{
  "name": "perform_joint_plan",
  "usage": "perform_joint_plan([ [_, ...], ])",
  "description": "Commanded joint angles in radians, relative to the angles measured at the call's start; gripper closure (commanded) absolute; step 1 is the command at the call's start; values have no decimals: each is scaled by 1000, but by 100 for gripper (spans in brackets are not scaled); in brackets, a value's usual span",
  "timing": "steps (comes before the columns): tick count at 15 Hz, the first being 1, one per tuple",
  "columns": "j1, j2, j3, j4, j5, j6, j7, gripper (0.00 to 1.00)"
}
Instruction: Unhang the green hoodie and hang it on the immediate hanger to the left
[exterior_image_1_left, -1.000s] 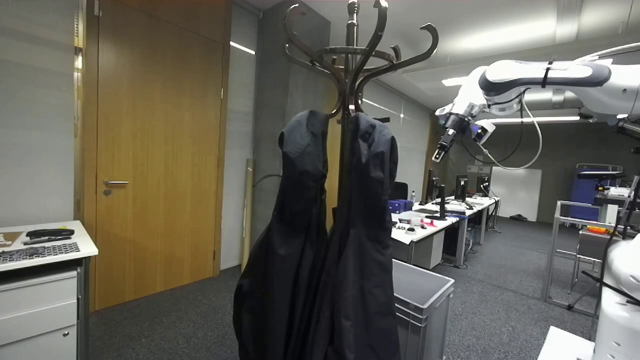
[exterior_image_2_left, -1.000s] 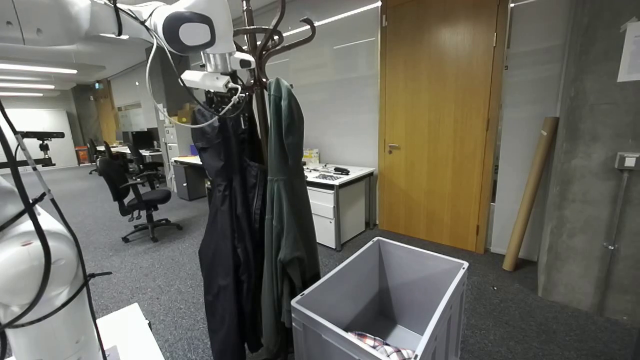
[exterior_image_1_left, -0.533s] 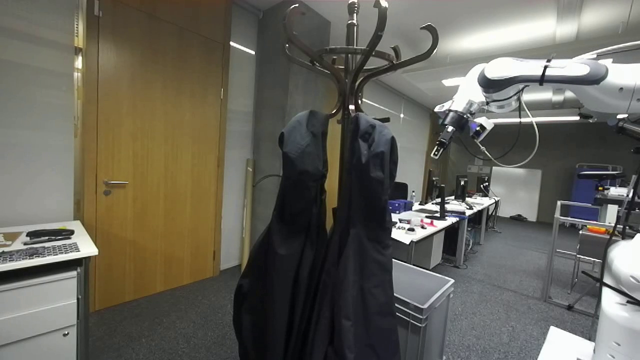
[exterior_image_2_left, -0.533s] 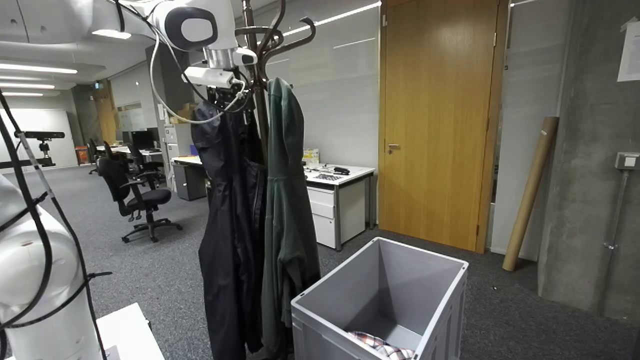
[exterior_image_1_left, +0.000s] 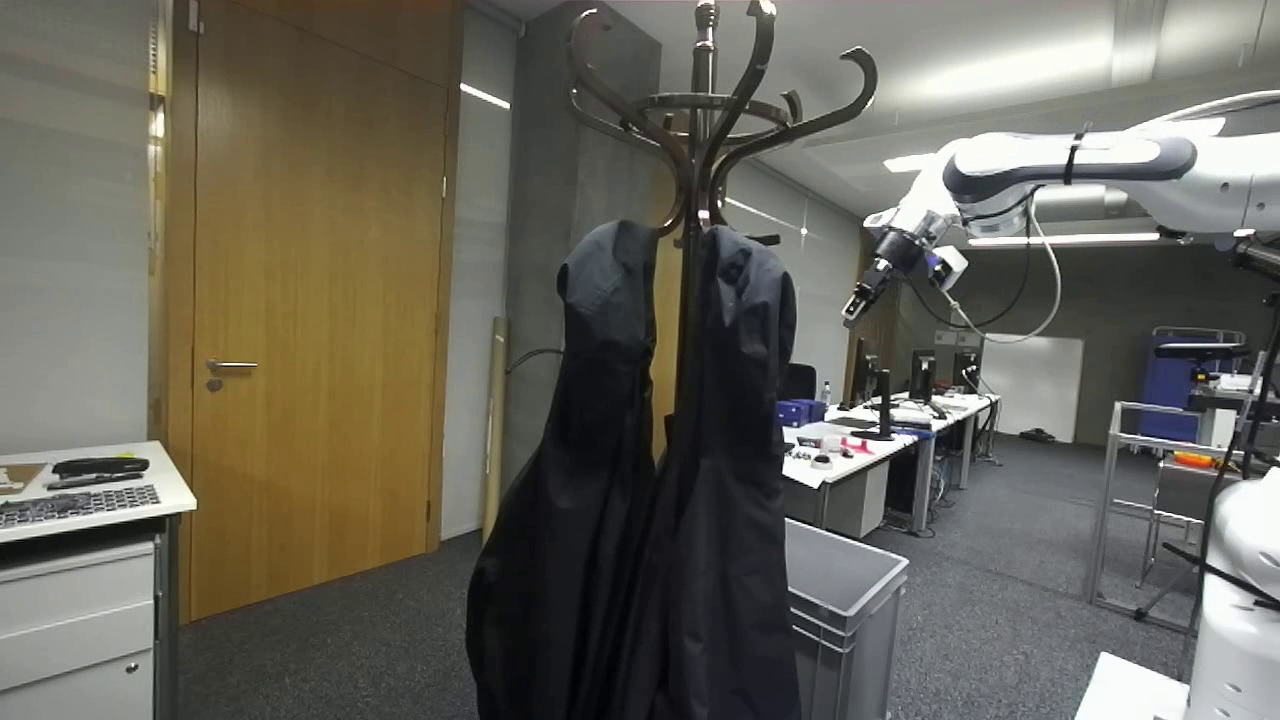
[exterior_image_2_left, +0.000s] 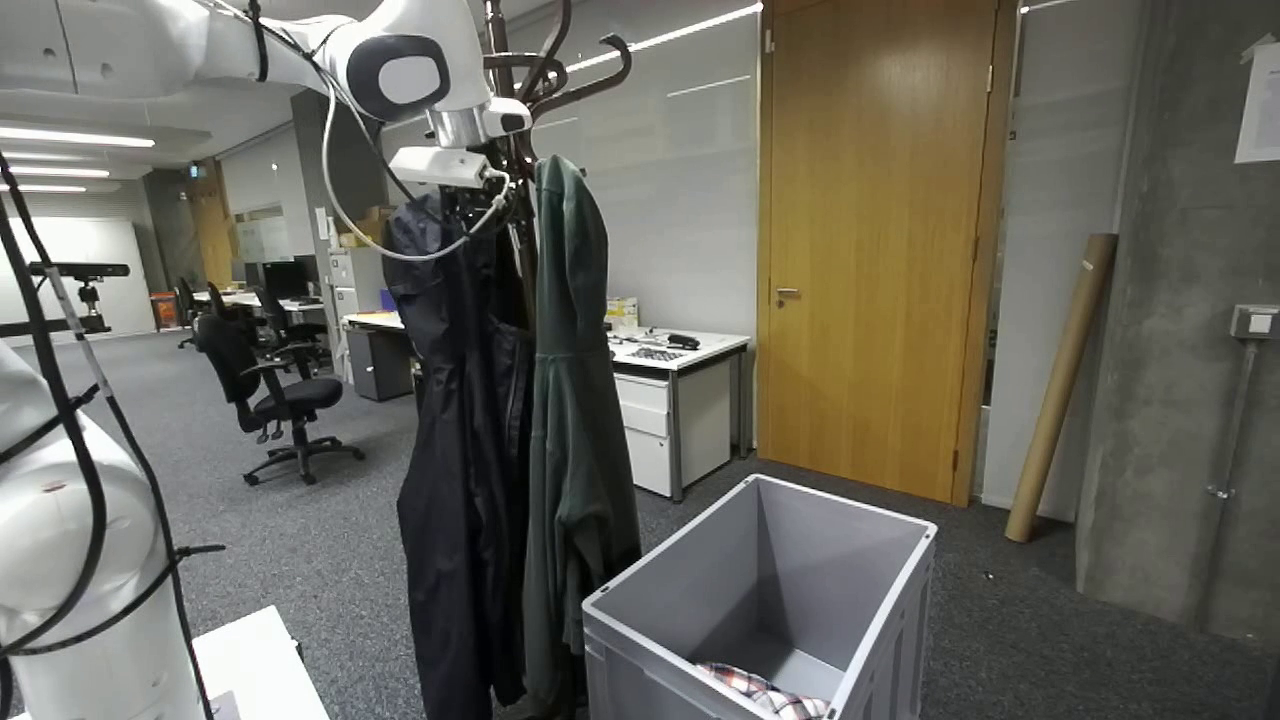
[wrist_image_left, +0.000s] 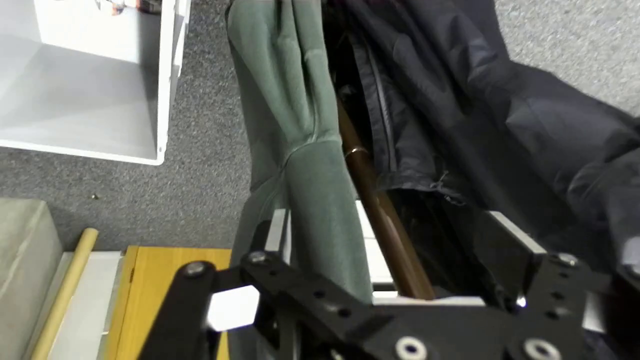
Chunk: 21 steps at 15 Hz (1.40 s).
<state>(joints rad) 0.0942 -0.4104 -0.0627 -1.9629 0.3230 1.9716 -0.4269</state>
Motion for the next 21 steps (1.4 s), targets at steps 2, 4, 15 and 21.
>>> perform_joint_plan([
  [2, 4, 65, -61, 88, 24, 165, -80, 0],
  [4, 13, 91, -92, 127, 41, 210, -141, 0],
  [15, 10, 238, -167, 336, 412, 166, -580, 0],
  [21, -49, 248, -130, 338, 469, 105, -603, 0],
])
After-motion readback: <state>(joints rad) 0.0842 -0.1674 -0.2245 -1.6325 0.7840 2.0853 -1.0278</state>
